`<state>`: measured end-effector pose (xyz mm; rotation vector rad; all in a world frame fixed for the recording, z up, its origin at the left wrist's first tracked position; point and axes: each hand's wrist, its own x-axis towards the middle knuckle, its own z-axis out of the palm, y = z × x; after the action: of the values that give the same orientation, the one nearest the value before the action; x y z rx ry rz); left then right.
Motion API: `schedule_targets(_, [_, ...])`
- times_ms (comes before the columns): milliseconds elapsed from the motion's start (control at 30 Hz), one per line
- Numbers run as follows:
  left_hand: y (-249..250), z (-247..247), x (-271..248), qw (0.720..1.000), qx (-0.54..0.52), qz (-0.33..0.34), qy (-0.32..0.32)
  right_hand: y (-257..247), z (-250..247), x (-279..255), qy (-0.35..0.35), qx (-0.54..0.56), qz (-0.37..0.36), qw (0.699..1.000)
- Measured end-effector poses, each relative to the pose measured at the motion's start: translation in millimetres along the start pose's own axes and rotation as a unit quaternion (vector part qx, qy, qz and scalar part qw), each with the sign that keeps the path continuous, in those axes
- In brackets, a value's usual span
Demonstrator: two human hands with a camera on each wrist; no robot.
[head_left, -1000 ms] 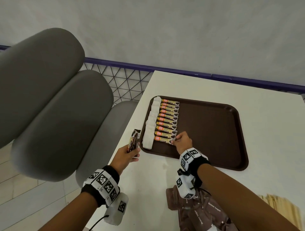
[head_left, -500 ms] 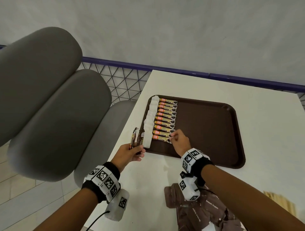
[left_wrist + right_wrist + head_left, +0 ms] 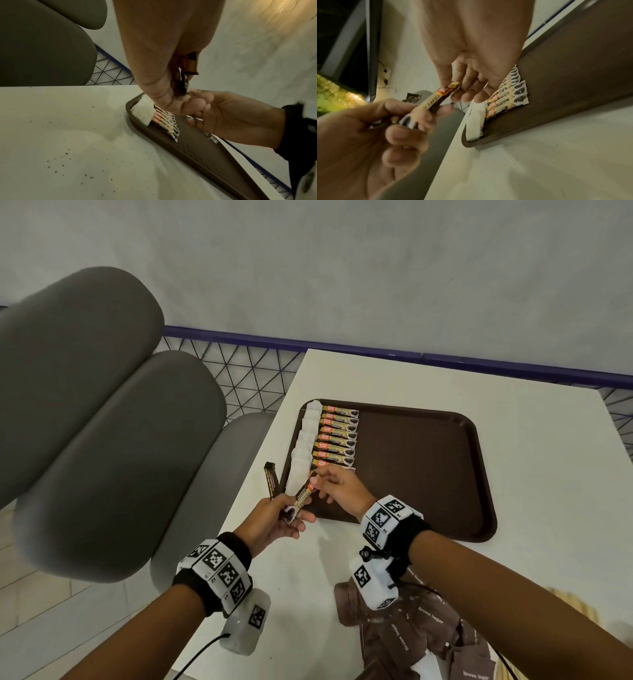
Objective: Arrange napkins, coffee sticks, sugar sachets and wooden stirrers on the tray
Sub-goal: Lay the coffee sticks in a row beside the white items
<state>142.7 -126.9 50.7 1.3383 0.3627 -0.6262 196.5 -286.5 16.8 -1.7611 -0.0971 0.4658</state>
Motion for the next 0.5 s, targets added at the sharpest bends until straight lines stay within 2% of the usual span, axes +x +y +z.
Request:
schedule_targets(133, [-4.4,-3.9,1.8,0.998,0.031,0.024,0.039,-0.3,-10.0,-2.9,0.044,0.083,0.021,0.995])
schedule_targets(367, [-4.5,-0.4,8.5,0.993,0.074,0.073,0.057,0.2,-17.1,-13.0,0.083,0.136,0.021,0.987])
schedule_targets(433, [-5.7,1.7,10.9,0.992,0.064,0.081,0.07,-1.0,-15.2,-16.6,0.07,0.15,0.041,0.985])
schedule_targets(500, [-8.2,3.6,11.6,0.991,0.063,0.089,0.074,1.0,-13.8,-18.9,0.026,0.11,0.069,0.991])
